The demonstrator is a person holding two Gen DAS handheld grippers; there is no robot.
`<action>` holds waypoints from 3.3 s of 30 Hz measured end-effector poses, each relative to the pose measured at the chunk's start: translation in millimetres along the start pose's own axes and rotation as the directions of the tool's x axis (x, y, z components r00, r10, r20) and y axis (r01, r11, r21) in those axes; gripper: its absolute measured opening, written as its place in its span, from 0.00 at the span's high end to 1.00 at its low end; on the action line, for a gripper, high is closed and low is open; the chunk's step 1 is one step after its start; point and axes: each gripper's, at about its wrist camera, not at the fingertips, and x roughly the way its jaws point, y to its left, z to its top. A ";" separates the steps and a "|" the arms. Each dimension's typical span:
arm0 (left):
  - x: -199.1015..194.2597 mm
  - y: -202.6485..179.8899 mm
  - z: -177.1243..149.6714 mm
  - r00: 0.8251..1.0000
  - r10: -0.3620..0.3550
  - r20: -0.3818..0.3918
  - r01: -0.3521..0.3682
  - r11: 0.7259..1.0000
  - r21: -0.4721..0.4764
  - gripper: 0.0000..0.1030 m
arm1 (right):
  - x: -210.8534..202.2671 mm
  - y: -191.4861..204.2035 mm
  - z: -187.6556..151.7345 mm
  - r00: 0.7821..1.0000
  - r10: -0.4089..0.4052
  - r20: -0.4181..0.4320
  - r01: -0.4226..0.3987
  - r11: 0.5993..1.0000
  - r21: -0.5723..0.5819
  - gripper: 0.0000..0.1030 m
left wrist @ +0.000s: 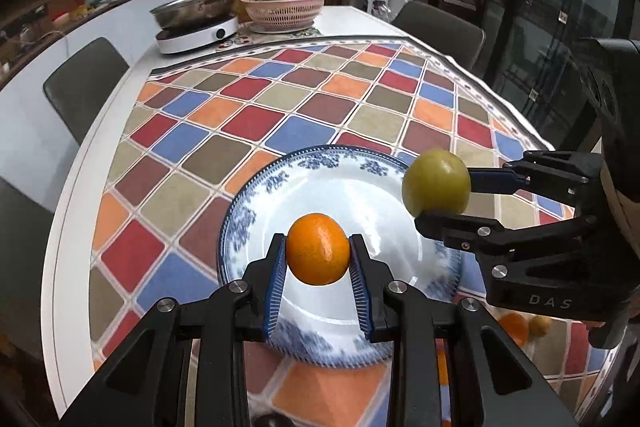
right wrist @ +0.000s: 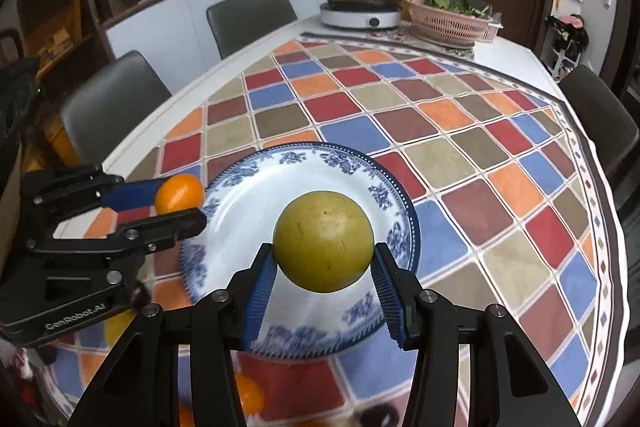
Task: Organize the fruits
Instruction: 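Carry both fruits onto the white plate and open both tools to release, then withdraw both tools from the plate back toward the loose fruits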
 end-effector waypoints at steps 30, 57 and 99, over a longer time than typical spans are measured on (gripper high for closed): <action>108.2 32.9 30.9 0.976 -0.027 -0.214 0.017 0.999 -0.048 0.70 | 87.0 -22.5 41.3 0.989 0.019 -0.148 -0.027 0.998 -0.052 0.52; -57.4 -14.6 0.0 0.980 0.182 0.079 -0.178 0.983 -0.051 0.26 | -37.6 -12.2 11.8 0.999 0.003 0.046 -0.005 0.999 0.040 0.32; -136.7 -90.5 -150.6 0.960 0.200 0.196 -0.197 0.980 -0.034 0.11 | -140.3 17.4 -156.6 0.959 -0.251 0.131 0.232 0.962 0.144 0.26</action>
